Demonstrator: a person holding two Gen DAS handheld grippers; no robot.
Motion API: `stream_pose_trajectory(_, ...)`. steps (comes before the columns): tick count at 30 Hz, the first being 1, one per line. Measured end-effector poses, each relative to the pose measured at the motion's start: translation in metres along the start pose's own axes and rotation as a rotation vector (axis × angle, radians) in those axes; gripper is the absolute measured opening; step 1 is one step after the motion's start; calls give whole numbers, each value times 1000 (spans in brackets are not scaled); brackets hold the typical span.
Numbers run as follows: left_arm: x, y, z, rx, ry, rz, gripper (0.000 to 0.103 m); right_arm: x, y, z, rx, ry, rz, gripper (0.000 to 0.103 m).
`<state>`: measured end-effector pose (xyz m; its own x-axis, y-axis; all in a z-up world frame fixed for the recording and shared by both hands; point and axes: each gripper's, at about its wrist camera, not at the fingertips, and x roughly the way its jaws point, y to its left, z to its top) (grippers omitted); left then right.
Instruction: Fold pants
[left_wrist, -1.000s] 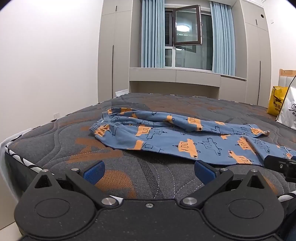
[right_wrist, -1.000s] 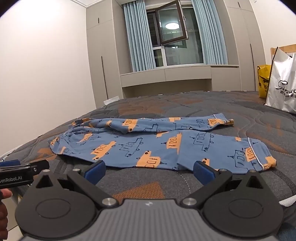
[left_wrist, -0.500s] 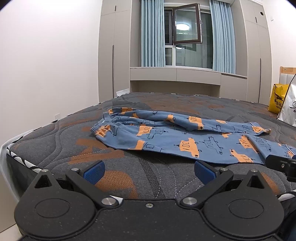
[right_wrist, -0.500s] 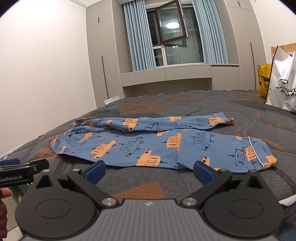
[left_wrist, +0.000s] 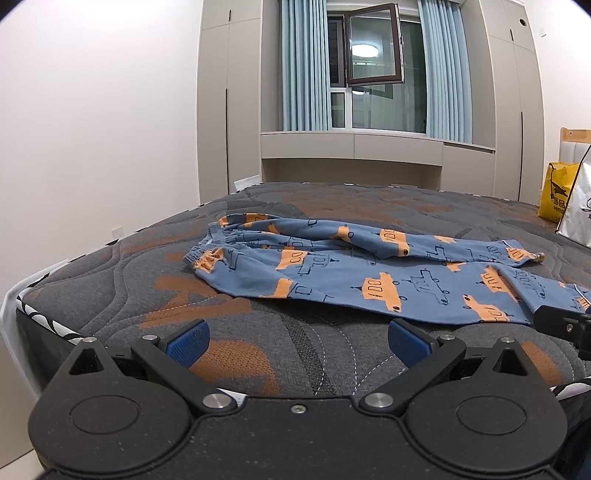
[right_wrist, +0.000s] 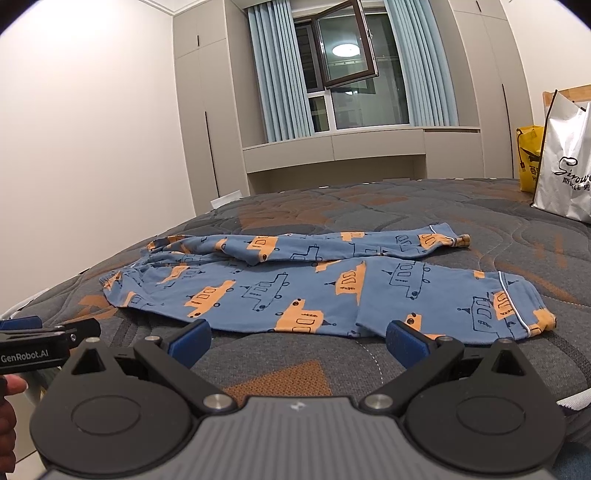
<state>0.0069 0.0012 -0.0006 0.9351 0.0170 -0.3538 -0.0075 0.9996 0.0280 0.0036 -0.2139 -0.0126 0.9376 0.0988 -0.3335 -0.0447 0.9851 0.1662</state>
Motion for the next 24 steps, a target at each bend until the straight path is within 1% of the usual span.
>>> stream_pose_trajectory(11,3,-1,3,10,8,14,103,4,-1,0,-4,4,22,103)
stream_pose_trajectory(24,15,-1,5,13,29,20,103,10,-5,0,8,1,14,103)
